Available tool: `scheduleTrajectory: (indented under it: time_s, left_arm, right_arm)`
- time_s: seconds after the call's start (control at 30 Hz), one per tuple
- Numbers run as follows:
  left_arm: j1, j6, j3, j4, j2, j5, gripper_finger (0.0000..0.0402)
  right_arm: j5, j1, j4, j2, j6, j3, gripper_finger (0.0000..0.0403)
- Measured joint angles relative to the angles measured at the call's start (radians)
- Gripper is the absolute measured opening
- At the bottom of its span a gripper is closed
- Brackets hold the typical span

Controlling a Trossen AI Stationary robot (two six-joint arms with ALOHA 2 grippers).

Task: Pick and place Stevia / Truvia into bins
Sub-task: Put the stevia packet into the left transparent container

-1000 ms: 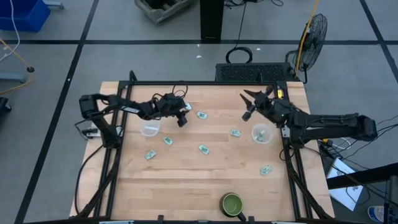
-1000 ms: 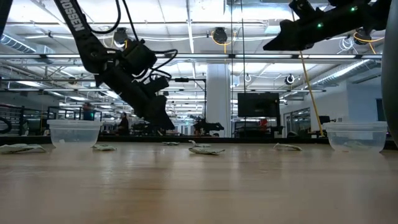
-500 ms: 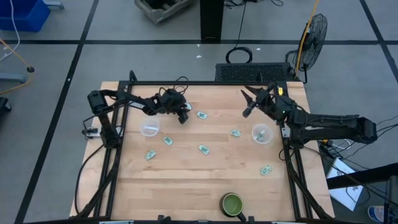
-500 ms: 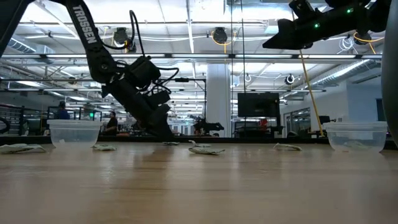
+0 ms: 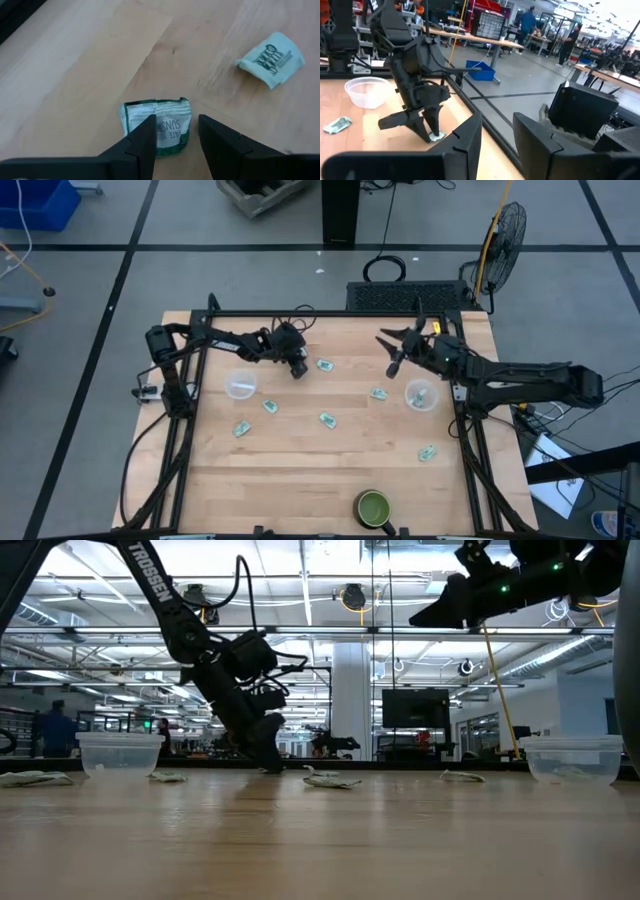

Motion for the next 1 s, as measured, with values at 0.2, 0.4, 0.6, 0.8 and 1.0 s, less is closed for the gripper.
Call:
scheduleTrajectory:
  time_s: [0.2,0.4,0.6,0.8,1.0]
  left_arm:
    - [0.001,-0.045,0.0,-0.022,-0.001,-0.033,0.0064]
    - [-0.001,-0.051,-0.001,-0.032,-0.014,-0.029,0.0015]
    - [-0.032,-0.054,-0.009,-0.181,-0.157,-0.007,0.0029]
    - [-0.095,-0.102,-0.007,-0.392,-0.385,-0.041,0.0011]
    - [-0.205,-0.162,-0.006,-0.687,-0.593,-0.125,0.0031]
  right_arm:
    - [0.0,0.0,0.0,0.027,0.035,0.0,0.0105]
    - [0.0,0.0,0.0,0.034,0.035,0.0,0.0105]
    - [0.0,0.0,0.0,0.034,0.035,0.0,0.0105]
    - [0.0,0.0,0.0,0.034,0.035,0.0,0.0105]
    - [0.0,0.0,0.0,0.034,0.035,0.0,0.0105]
